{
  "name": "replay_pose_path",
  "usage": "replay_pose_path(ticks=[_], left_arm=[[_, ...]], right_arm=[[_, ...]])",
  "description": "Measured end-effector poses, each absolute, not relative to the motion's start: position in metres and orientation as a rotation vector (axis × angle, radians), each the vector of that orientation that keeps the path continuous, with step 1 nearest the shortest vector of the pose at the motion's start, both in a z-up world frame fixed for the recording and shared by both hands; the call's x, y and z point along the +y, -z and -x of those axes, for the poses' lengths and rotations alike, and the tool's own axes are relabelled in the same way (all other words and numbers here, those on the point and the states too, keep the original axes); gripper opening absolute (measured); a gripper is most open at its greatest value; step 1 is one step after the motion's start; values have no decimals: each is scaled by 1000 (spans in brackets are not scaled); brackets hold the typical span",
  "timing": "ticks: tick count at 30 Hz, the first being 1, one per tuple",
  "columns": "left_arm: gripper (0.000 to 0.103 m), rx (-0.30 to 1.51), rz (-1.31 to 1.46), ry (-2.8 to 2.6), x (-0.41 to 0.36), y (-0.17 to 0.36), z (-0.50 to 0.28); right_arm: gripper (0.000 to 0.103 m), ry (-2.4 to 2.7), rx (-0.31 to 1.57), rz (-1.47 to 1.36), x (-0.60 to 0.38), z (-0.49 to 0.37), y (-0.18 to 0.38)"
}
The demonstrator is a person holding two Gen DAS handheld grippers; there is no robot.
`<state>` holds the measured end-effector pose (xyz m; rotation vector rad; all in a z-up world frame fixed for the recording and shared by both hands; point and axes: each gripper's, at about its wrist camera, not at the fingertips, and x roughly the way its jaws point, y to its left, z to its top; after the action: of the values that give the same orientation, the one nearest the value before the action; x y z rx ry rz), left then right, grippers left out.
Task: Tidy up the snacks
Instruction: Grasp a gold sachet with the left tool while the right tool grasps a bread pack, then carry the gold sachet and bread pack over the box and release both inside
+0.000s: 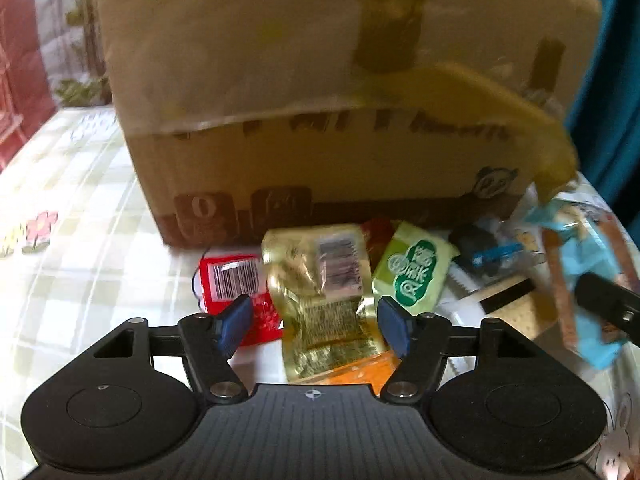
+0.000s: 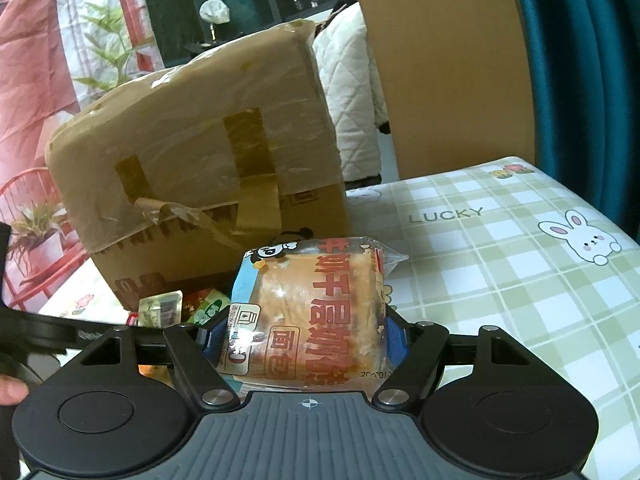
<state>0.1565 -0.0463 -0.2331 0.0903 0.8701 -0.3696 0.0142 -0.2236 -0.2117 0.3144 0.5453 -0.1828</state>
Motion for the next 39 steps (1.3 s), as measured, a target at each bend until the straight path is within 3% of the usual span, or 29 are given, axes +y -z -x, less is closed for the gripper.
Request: replay_pose_path(ticks=[8,9,10,15,39], left_arm=[[72,834,-170,326,-61,243,-153],[66,831,-168,329,-60,244,-153],[53,824,-164,331,-58,244,-152],[48,813,-99,345,-43,238,-142],[48,537,-34,373,-4,166,-75]], right_arm=[[70,177,545,-328,-221,-11,215],[70,177,545,-330,-222,-11,215],[70,177,545,-331,-222,-10,215],[70,180,538,-334,-222,-8,213],[69,165,456,-288,-200,15,173]])
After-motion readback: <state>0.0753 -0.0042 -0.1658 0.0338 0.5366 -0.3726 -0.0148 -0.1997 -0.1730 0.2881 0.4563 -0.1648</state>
